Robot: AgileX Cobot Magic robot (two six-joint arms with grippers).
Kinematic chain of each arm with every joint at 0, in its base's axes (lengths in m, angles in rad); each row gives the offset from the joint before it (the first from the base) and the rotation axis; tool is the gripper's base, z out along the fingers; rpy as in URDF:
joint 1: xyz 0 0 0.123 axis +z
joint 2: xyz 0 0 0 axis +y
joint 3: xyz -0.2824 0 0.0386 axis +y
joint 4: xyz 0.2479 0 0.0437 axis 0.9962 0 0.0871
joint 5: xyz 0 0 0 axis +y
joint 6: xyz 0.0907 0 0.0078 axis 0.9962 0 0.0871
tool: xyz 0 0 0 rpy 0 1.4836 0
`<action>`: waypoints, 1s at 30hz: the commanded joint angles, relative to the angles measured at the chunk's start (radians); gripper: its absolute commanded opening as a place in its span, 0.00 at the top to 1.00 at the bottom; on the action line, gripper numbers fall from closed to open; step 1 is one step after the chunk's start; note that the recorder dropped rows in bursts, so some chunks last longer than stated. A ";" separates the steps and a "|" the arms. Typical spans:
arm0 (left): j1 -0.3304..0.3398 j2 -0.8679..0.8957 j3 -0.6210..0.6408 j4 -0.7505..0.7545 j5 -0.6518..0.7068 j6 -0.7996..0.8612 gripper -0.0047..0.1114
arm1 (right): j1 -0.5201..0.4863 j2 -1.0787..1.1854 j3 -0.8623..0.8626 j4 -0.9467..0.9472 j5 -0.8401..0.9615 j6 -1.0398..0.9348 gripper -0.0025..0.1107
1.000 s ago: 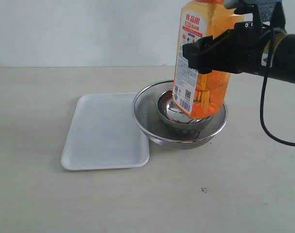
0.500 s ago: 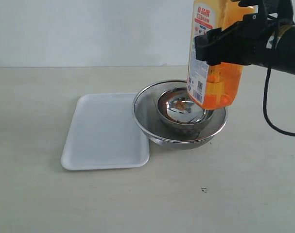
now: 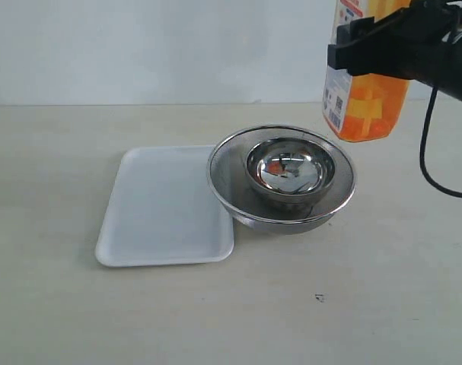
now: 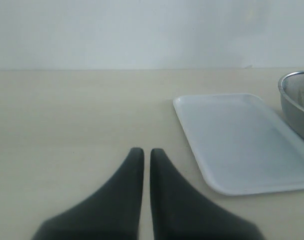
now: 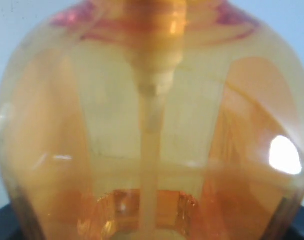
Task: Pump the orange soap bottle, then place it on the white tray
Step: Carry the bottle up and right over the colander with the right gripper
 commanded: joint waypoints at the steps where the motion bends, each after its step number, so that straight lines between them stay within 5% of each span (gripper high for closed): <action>1: 0.001 -0.004 0.002 -0.009 0.000 0.004 0.92 | 0.000 -0.026 -0.021 0.148 -0.132 -0.166 0.98; 16: 0.001 -0.004 0.002 -0.009 0.000 0.004 0.92 | -0.030 -0.026 -0.021 0.286 -0.166 -0.285 0.98; 23: 0.001 -0.004 0.002 -0.009 0.000 0.004 0.92 | -0.161 -0.026 -0.021 0.222 -0.036 -0.267 0.98; 30: 0.001 -0.004 0.002 -0.009 0.000 0.004 0.92 | -0.173 -0.022 -0.035 0.091 -0.012 -0.169 0.98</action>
